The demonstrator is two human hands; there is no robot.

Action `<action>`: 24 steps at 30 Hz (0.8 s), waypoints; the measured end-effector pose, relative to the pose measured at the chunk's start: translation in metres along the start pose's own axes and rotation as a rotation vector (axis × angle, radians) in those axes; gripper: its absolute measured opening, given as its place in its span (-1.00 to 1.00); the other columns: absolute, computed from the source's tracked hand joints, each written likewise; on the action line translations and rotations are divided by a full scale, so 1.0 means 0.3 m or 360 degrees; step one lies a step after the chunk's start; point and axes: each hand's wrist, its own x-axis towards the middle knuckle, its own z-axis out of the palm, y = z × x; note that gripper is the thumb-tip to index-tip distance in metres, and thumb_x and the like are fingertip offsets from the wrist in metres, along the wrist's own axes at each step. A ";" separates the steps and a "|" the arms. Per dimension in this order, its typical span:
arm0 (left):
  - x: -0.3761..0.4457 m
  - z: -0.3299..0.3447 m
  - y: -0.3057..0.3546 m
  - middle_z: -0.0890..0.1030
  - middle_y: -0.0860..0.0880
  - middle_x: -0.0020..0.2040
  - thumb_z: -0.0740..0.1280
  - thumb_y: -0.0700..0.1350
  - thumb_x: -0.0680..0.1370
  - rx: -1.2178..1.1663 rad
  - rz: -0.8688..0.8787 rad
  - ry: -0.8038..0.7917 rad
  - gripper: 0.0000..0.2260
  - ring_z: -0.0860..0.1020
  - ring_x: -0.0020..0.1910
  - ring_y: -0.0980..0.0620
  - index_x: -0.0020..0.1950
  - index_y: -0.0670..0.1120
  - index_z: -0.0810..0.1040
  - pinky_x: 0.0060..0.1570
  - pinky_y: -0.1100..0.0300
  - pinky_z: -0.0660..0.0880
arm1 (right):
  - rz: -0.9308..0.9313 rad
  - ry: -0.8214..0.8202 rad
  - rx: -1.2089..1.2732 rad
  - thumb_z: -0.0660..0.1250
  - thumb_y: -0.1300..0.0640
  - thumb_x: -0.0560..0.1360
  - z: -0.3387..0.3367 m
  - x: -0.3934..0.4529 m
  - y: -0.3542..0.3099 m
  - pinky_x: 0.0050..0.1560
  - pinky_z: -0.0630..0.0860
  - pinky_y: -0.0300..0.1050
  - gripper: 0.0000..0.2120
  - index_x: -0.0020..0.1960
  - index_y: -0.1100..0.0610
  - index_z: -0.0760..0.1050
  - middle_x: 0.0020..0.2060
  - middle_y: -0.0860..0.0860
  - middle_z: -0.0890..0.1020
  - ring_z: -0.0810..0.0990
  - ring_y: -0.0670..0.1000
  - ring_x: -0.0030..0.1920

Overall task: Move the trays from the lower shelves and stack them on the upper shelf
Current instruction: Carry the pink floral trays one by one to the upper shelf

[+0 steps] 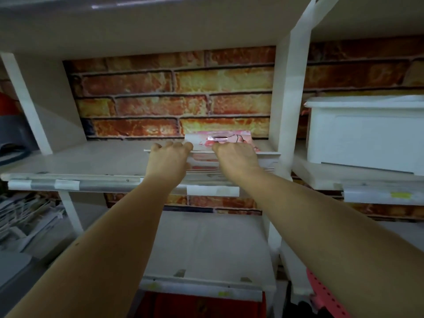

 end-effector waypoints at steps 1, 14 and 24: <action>0.010 0.015 -0.007 0.57 -0.07 0.12 0.27 -0.04 0.57 -0.0007 0.0008 -0.0010 -0.74 0.47 0.18 -0.08 0.24 -0.05 0.41 0.17 0.04 0.33 | 0.0016 -0.0015 -0.0011 0.20 0.40 0.48 0.015 0.012 -0.005 -0.17 0.31 -0.11 -0.49 0.40 0.11 0.36 0.06 0.11 0.61 0.59 0.17 0.07; 0.114 0.113 -0.007 0.52 -0.12 0.20 0.12 0.16 0.60 -0.0138 0.0139 -0.0318 -0.59 0.44 0.22 -0.11 0.27 -0.12 0.35 0.18 0.02 0.32 | -0.0058 -0.0410 0.0030 0.11 -0.18 0.59 0.095 0.096 0.030 -0.10 0.27 -0.08 -0.52 0.23 0.21 0.37 0.17 0.13 0.55 0.53 0.14 0.16; 0.168 0.214 0.054 0.45 -0.15 0.31 -0.09 0.21 0.61 -0.0299 0.0090 -0.0458 -0.49 0.38 0.31 -0.14 0.30 -0.12 0.35 0.24 -0.07 0.29 | 0.0236 -0.0693 0.0118 0.14 -0.21 0.56 0.180 0.135 0.063 0.37 0.18 0.17 -0.39 0.46 0.14 0.17 0.37 0.13 0.38 0.33 0.15 0.37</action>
